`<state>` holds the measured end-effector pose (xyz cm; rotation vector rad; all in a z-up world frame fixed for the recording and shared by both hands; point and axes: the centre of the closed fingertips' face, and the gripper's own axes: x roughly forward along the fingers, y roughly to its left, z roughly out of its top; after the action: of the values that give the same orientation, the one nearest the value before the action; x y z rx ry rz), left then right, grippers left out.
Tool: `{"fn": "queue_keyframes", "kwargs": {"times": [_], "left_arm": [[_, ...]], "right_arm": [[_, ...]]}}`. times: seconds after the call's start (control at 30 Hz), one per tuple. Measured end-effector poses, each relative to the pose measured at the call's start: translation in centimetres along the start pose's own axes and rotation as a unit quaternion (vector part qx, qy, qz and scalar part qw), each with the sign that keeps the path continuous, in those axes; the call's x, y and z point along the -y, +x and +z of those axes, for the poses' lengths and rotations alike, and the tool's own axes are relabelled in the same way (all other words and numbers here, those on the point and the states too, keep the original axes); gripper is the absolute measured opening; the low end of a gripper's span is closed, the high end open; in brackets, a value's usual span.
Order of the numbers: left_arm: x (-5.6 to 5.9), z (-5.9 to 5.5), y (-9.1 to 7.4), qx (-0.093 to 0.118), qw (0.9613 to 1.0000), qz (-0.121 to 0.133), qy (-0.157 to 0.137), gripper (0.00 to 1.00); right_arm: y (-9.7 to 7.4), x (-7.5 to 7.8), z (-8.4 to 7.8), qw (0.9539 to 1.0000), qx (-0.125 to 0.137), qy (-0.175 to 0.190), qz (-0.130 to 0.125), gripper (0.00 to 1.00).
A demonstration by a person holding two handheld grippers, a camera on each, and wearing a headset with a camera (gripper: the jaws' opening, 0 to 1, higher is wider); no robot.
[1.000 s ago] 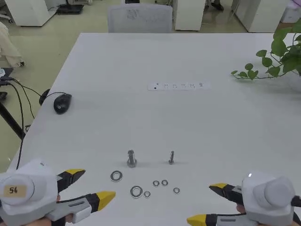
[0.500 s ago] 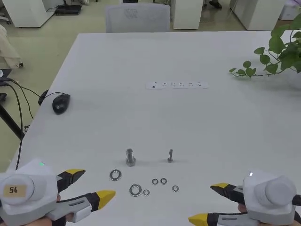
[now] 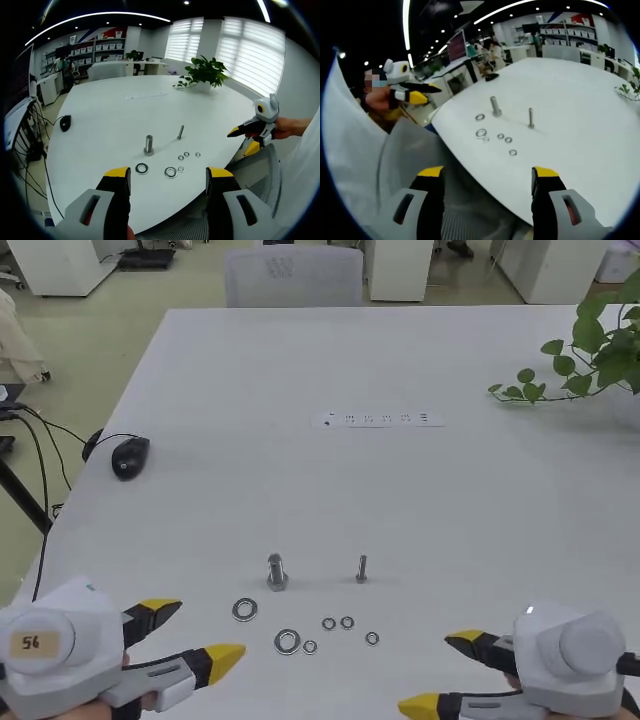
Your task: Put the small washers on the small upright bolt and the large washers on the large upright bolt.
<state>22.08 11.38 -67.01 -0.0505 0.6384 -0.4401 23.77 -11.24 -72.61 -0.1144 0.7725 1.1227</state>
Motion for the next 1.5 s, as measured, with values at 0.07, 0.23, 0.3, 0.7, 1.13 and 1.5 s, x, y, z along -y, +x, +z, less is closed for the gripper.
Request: {"fn": "queue_keyframes", "kwargs": {"times": [0.07,0.23,0.3,0.7,1.13,1.5], "left_arm": [[-0.1,0.0,0.0,0.0,1.0,0.001,0.0,0.6],[0.0,-0.1,-0.1,0.001,1.0,0.002,-0.002,0.6],[0.0,-0.2,-0.1,0.0,1.0,0.003,-0.003,0.6],[0.1,-0.3,-0.5,0.002,0.9999,0.01,-0.009,0.6],[0.3,-0.7,-0.5,0.0,0.9998,0.012,-0.015,0.59],[0.1,-0.8,-0.5,0.002,0.9997,0.016,-0.021,0.59]], "right_arm": [[0.0,-0.1,0.0,1.0,0.001,0.0,0.001,0.72],[-0.1,0.0,0.0,1.0,0.001,0.002,0.0,0.71],[-0.1,0.1,-0.1,1.0,0.0,0.002,-0.001,0.71],[0.0,0.5,-0.2,1.0,-0.007,0.0,-0.003,0.71],[0.2,2.1,-0.9,0.9986,-0.046,-0.023,-0.014,0.62],[1.3,3.6,-0.6,0.9963,-0.076,-0.04,-0.012,0.57]]}}
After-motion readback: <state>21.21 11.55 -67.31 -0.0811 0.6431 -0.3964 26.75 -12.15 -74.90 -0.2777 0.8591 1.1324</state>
